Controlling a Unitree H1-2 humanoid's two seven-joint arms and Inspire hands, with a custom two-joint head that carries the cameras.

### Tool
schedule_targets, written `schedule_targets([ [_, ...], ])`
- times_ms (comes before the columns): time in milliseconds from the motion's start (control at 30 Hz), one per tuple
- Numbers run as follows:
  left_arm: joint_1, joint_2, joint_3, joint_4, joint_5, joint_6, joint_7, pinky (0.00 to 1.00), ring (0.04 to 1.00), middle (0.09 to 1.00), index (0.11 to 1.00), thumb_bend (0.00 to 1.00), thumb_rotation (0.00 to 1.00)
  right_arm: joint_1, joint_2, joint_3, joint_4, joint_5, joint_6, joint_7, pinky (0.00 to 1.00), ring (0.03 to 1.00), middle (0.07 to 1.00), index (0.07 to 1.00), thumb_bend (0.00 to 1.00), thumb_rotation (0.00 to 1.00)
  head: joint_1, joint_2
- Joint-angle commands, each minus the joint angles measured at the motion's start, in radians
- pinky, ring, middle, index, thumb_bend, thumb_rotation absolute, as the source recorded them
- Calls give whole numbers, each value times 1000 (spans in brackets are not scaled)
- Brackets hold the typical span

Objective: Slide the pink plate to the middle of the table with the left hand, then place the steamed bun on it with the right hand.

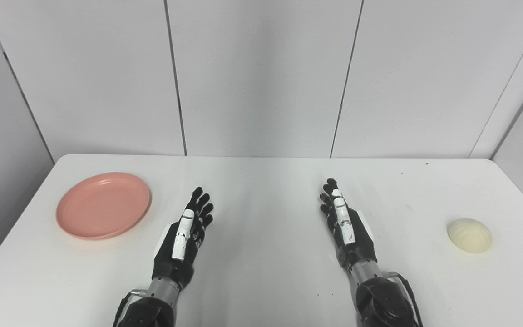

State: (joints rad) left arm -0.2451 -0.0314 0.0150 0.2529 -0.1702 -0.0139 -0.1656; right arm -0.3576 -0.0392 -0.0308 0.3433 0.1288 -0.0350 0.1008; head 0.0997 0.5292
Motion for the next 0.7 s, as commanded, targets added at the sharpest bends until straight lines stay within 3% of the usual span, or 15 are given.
schedule_targets([
  [0, 74, 8, -1, 70, -1, 59, 4, 1000, 989, 996, 1000, 407, 1000, 48, 4, 6, 61, 2, -11, 16, 1000, 1000, 1000, 1000, 178, 1000, 0, 1],
  [667, 73, 8, -1, 74, -2, 56, 2, 1000, 988, 995, 1000, 408, 1000, 50, 5, 6, 49, 7, 5, 15, 1000, 1000, 1000, 1000, 181, 1000, 1, 0],
])
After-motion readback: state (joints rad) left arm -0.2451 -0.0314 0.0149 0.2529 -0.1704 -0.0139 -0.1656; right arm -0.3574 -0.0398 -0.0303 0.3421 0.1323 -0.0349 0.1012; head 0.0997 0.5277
